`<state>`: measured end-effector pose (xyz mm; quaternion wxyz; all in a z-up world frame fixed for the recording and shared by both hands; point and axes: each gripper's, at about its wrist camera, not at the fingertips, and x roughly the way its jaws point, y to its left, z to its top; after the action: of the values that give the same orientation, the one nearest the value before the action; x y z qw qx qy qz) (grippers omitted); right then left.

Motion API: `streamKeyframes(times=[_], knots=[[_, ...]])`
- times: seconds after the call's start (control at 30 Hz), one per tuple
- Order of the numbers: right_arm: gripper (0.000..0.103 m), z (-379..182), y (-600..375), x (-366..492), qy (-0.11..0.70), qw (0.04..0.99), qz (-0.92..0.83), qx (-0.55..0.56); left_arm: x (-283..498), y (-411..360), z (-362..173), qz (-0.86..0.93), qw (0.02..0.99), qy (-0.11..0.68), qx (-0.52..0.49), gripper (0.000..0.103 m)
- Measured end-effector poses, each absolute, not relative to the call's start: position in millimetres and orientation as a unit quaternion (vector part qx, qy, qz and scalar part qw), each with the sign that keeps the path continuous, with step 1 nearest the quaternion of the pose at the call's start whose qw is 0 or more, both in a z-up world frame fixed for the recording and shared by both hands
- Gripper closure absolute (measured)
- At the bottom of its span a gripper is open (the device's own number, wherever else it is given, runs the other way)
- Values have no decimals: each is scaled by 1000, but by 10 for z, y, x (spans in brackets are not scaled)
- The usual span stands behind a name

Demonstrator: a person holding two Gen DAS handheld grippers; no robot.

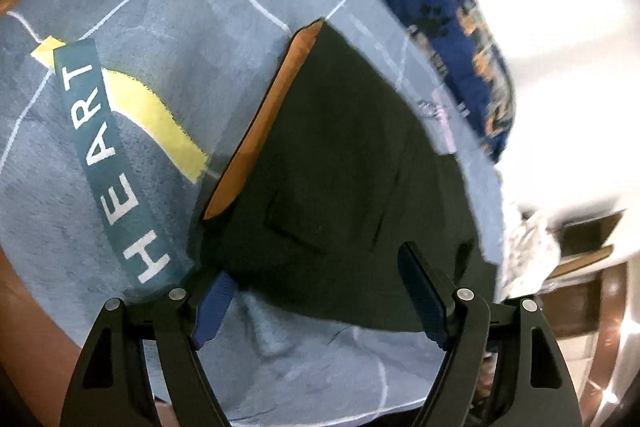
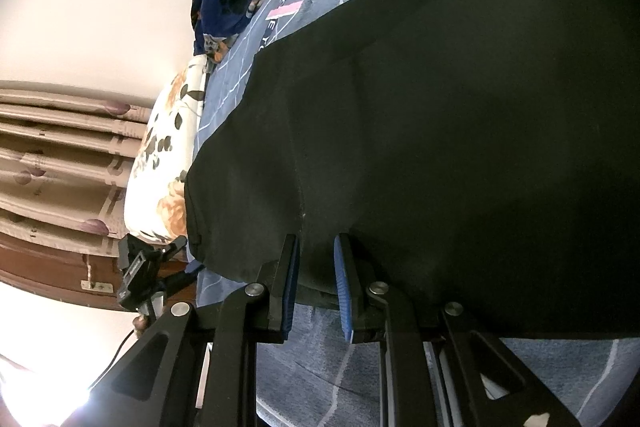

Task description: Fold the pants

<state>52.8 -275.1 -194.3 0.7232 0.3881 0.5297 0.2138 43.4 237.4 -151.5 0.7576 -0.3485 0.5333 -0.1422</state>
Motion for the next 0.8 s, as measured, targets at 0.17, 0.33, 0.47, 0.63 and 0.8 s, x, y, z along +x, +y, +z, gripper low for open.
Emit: streamKeyframes(times=[0.17,0.33,0.47,0.63,0.8], knots=[[88,-1969,-2750,549,529,720,214,395,345,2348,-1088,-208,798,457,-335,25],[88,-1994,-2757,548,527,717,213,403,448,2260,-1196,-174,799,484,-311,25],[88,-1999,-2763,541,527,717,213,403,463,2277,-1359,-156,789,505,-313,25],[88,-1998,-2765,545,527,717,214,403,537,2263,-1517,-151,778,514,-328,25],[88,-2000,-2762,543,527,717,213,403,654,2191,-1539,-170,780,505,-328,25]])
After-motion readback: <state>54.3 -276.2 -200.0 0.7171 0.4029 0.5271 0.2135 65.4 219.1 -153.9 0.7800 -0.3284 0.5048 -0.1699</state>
